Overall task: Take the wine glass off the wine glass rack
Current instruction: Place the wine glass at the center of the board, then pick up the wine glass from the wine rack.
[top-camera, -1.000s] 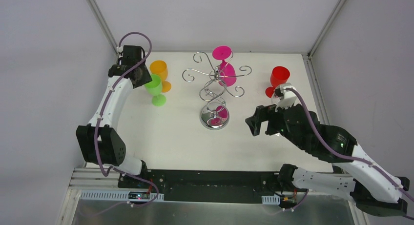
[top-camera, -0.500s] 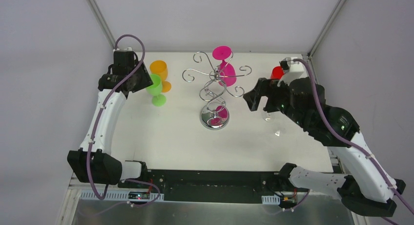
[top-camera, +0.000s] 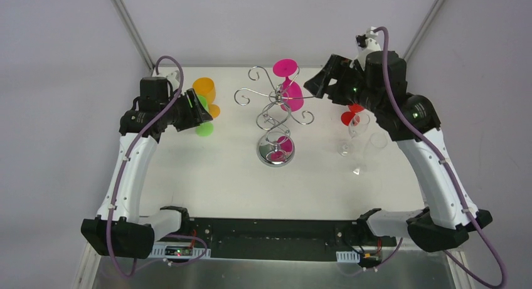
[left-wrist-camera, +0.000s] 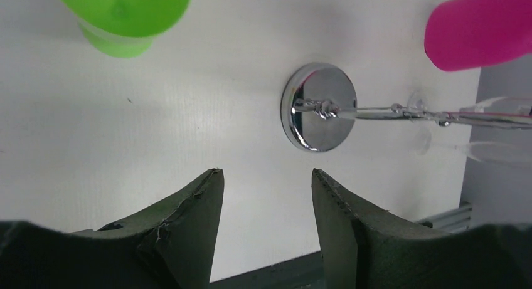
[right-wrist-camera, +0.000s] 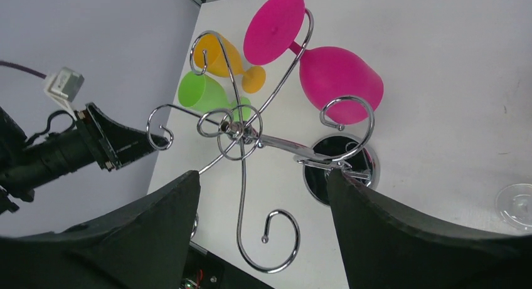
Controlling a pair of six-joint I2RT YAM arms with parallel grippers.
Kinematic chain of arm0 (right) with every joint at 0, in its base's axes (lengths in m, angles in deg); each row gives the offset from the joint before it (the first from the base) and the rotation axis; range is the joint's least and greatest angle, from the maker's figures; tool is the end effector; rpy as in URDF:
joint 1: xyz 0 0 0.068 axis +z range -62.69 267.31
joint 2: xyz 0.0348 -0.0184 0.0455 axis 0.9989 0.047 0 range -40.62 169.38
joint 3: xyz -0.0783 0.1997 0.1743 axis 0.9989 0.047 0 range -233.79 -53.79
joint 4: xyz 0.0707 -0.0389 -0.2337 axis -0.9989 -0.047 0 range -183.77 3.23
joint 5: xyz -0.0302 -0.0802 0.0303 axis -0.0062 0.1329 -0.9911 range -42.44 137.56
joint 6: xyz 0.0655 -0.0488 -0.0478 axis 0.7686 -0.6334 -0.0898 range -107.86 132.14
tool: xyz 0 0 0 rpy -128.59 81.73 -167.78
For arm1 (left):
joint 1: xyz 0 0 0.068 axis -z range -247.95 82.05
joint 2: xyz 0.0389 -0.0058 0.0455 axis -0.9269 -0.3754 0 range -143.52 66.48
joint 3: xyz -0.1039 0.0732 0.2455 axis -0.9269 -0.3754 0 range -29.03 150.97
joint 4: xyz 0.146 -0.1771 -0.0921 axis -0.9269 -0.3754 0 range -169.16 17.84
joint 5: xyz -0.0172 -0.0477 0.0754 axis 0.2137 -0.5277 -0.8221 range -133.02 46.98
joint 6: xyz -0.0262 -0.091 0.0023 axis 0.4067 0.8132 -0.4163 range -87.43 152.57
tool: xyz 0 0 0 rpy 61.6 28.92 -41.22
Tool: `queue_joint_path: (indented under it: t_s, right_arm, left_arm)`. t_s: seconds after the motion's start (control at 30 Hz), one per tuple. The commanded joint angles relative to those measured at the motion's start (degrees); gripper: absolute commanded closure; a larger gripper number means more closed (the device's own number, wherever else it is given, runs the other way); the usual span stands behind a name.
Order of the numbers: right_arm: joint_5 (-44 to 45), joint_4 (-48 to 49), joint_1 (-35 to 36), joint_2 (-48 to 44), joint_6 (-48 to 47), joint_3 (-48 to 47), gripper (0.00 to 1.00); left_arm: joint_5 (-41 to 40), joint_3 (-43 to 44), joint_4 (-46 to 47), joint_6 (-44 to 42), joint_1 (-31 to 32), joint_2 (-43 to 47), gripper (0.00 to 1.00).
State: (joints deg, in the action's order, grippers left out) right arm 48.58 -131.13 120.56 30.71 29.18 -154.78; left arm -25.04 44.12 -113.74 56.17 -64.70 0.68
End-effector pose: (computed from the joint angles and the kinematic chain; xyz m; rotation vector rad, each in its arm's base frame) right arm 0.2171 0.1405 0.4925 -0.2510 1.8525 0.5979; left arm 0.2570 -0.0411 0.3592 -0.2064 2.1891 -0.6062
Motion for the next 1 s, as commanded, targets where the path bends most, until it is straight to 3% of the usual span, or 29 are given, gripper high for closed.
queue_joint_path:
  t_s: [0.0,0.57,0.97]
  right_arm:
    - [-8.92,4.66,-4.06,3.13,4.83,-3.74,0.26]
    - [-20.60,10.48,-12.92,17.47,8.66,-13.24,0.57]
    - [-26.37,10.40,-15.69,28.02,8.86,-21.70,0.58]
  left_arm:
    - [10.23,-1.84,-0.78,0.47,-0.60,3.52,0.45]
    - [21.70,-11.78,1.88,1.81,-0.57,15.02,0.42]
    - [24.76,-19.05,7.54,0.09,-0.58,20.27,0.42]
